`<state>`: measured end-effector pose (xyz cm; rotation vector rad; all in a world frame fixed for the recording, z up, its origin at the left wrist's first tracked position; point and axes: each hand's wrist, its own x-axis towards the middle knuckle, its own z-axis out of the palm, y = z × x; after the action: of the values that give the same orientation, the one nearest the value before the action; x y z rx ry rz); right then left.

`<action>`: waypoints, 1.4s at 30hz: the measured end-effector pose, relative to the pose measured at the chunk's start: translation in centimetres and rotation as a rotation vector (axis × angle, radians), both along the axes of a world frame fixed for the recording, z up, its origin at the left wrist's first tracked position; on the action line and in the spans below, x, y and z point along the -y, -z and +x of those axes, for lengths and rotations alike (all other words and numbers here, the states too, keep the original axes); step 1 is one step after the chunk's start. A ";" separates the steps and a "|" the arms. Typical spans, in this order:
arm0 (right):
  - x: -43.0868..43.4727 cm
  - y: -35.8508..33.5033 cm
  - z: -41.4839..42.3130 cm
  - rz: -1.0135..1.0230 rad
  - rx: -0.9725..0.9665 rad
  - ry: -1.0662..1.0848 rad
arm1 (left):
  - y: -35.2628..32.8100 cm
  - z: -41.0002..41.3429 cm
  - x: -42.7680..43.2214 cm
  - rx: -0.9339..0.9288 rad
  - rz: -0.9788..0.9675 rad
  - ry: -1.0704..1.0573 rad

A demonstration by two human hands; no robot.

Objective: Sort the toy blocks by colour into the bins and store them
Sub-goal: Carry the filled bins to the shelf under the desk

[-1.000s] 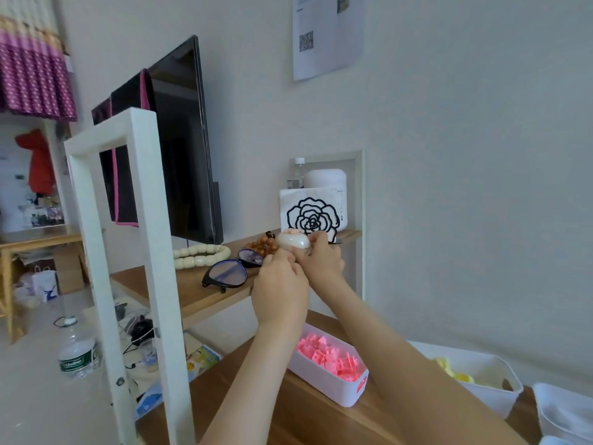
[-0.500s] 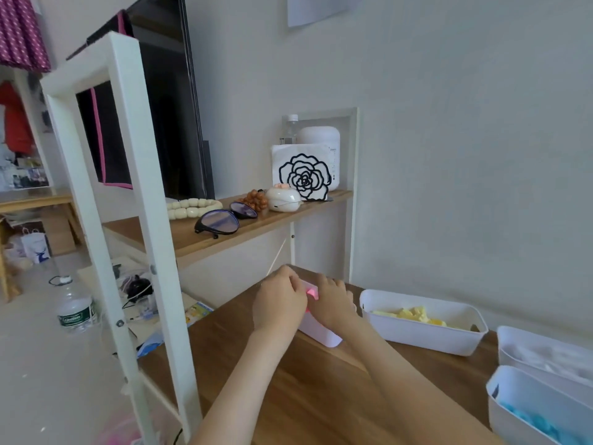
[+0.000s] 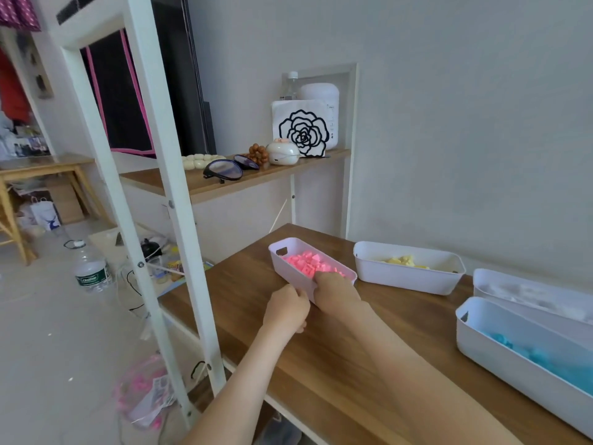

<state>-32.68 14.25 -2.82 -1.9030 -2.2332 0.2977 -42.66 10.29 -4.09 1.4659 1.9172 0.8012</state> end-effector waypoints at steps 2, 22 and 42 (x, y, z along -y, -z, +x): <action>1.4 -0.2 0.3 0.011 -0.002 -0.016 | 0.1 0.5 0.7 0.064 -0.044 -0.007; 11.1 -0.8 3.6 0.210 -0.327 -0.041 | 0.6 4.0 8.9 0.520 -0.250 -0.213; 10.7 3.0 2.4 -0.341 -0.792 0.038 | 1.1 -0.9 9.6 0.372 -0.122 -0.338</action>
<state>-30.24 3.59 -5.77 -1.5470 -1.6674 1.2393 -43.55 0.72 -5.17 0.8573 1.9031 1.0072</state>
